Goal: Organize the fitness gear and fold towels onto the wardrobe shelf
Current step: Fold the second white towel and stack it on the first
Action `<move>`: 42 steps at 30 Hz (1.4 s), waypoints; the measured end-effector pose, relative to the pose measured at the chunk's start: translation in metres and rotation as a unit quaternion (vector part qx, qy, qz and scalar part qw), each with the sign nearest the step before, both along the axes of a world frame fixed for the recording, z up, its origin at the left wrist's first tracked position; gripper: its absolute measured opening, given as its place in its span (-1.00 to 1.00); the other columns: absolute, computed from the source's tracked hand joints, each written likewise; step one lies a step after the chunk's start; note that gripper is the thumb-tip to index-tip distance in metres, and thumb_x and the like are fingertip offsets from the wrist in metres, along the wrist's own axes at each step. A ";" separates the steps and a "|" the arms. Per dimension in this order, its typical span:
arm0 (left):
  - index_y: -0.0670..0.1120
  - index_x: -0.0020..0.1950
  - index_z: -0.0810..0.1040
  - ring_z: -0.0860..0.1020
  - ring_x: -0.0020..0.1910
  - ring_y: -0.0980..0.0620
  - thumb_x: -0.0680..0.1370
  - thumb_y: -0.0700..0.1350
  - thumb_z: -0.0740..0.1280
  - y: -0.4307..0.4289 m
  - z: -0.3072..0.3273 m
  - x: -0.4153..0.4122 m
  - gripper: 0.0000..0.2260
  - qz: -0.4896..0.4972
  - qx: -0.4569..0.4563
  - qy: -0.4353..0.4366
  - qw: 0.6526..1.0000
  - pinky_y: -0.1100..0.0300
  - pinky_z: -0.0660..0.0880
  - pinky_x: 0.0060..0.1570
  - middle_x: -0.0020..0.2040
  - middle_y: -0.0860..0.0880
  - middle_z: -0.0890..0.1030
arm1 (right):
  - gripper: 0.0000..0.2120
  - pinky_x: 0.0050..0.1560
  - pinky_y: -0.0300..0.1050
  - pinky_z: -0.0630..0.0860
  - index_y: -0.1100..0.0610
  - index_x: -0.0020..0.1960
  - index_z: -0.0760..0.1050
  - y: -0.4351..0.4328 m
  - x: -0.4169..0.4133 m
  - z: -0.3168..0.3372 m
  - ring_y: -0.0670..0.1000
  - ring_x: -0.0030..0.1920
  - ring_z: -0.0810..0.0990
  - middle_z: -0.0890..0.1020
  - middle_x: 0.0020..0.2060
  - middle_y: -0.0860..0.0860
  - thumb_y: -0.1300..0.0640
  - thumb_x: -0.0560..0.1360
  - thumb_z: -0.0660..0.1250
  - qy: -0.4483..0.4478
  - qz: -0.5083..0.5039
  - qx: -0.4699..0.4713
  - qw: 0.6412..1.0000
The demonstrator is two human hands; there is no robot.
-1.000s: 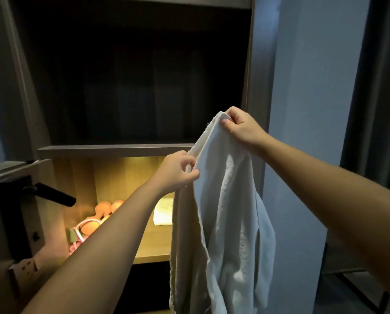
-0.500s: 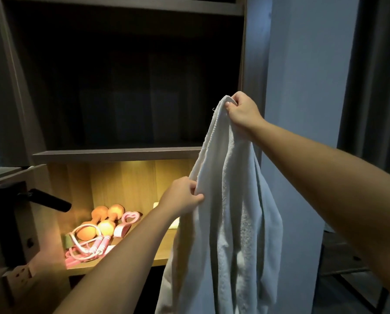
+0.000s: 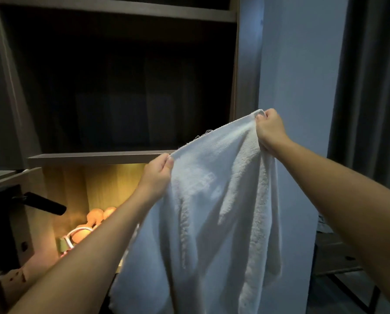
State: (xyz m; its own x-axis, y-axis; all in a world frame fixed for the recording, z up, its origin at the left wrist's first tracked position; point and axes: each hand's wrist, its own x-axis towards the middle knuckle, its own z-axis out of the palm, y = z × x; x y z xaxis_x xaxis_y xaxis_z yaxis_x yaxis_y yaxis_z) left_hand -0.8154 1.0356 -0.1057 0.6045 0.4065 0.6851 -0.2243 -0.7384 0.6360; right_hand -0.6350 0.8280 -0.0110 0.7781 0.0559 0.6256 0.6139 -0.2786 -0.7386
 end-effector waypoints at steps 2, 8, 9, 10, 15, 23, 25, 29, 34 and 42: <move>-0.26 -0.22 0.37 0.30 -0.27 -0.01 0.67 -0.14 0.14 -0.002 0.019 -0.009 -0.70 -0.035 -0.008 0.035 0.999 0.09 0.22 -0.21 -0.29 -0.10 0.34 | -0.78 -0.10 -0.09 0.31 0.18 0.01 0.36 -0.005 -0.004 0.002 0.07 -0.09 0.41 0.47 -0.05 0.10 0.06 0.64 0.05 0.007 -0.006 -0.007 1.000; -0.39 0.09 0.48 0.47 -0.12 -0.06 0.63 -0.06 0.24 -0.016 0.063 -0.051 -0.66 -0.134 -0.094 0.175 0.971 0.04 0.37 -0.04 -0.10 -0.15 0.53 | -0.85 -0.01 -0.03 0.49 0.21 -0.08 0.47 -0.023 -0.036 0.019 0.15 -0.03 0.56 0.58 -0.03 0.15 0.15 0.57 0.20 0.153 0.106 -0.134 0.973; -0.38 0.10 0.49 0.49 -0.10 -0.07 0.63 -0.07 0.25 -0.017 0.066 -0.055 -0.67 -0.129 -0.095 0.191 0.968 0.03 0.39 -0.02 -0.08 -0.16 0.55 | -0.88 0.05 0.01 0.52 0.20 -0.09 0.48 -0.026 -0.044 0.021 0.16 0.02 0.59 0.60 0.01 0.16 0.17 0.56 0.23 0.172 0.131 -0.150 0.965; -0.37 0.10 0.50 0.51 -0.09 -0.08 0.62 -0.09 0.26 -0.019 0.066 -0.058 -0.69 -0.122 -0.092 0.205 0.967 0.02 0.41 0.00 -0.07 -0.19 0.58 | -0.90 0.09 0.03 0.54 0.20 -0.07 0.51 -0.028 -0.050 0.020 0.16 0.05 0.61 0.62 0.03 0.16 0.17 0.56 0.25 0.186 0.148 -0.163 0.958; -0.26 -0.06 0.61 0.50 -0.11 -0.06 0.63 -0.12 0.23 -0.024 0.011 -0.060 -0.75 -0.055 -0.045 0.282 0.957 0.05 0.43 -0.02 -0.14 -0.20 0.58 | -0.84 0.11 0.08 0.57 0.21 0.01 0.57 -0.026 -0.074 -0.042 0.16 0.02 0.63 0.64 0.02 0.17 0.11 0.54 0.32 0.250 0.180 -0.265 0.914; -0.03 -0.37 0.29 0.31 -0.36 0.08 0.60 -0.12 0.19 -0.035 -0.153 -0.064 -0.68 0.007 -0.031 0.368 0.929 0.21 0.24 -0.39 -0.39 0.04 0.35 | -0.73 -0.27 -0.12 0.34 0.16 -0.14 0.49 -0.018 -0.105 -0.225 0.02 -0.21 0.49 0.55 -0.18 0.06 0.01 0.59 0.16 0.262 0.163 -0.324 0.894; -0.08 -0.35 0.34 0.36 -0.33 0.05 0.60 -0.07 0.18 -0.040 -0.182 -0.065 -0.68 0.016 -0.039 0.372 0.927 0.16 0.25 -0.34 -0.36 0.02 0.40 | -0.72 -0.28 -0.10 0.30 0.09 -0.26 0.37 -0.014 -0.118 -0.258 -0.02 -0.27 0.43 0.48 -0.28 -0.01 -0.02 0.57 0.13 0.241 0.173 -0.275 0.915; -0.12 -0.16 0.49 0.51 -0.22 0.02 0.59 0.01 0.21 -0.051 -0.223 -0.068 -0.76 0.009 -0.072 0.353 0.933 0.15 0.37 -0.26 -0.22 -0.01 0.57 | -0.77 -0.25 -0.15 0.38 -0.05 -0.10 0.42 -0.002 -0.143 -0.310 -0.12 -0.15 0.53 0.56 -0.16 -0.12 -0.20 0.50 0.18 0.233 0.213 -0.244 0.917; 0.11 -0.07 0.52 0.55 -0.08 0.08 0.54 -0.12 0.24 -0.046 -0.251 -0.081 -0.87 -0.065 -0.090 0.384 0.917 0.07 0.49 -0.06 -0.11 0.08 0.59 | -0.67 0.04 -0.26 0.44 -0.24 0.27 0.40 0.011 -0.153 -0.352 -0.19 0.13 0.52 0.54 0.18 -0.22 -0.04 0.52 0.26 0.229 0.349 -0.285 0.863; 0.22 0.17 0.46 0.49 0.04 0.23 0.55 -0.10 0.31 -0.033 -0.269 -0.112 -0.73 -0.085 -0.100 0.419 0.898 0.06 0.53 0.12 0.08 0.20 0.52 | -0.75 0.03 -0.17 0.54 -0.16 0.19 0.50 0.031 -0.158 -0.386 -0.21 0.01 0.55 0.60 -0.01 -0.23 0.10 0.57 0.25 0.222 0.413 -0.319 0.823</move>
State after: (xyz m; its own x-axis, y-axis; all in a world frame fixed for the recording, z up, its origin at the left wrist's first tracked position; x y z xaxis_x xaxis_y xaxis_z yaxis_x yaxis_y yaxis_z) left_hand -0.9277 1.0024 -0.3751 0.9392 0.3234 -0.1158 0.2959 -0.5906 0.7507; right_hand -0.7928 0.8593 -0.3970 0.4537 0.8881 -0.0733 0.4971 -0.3205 -0.8064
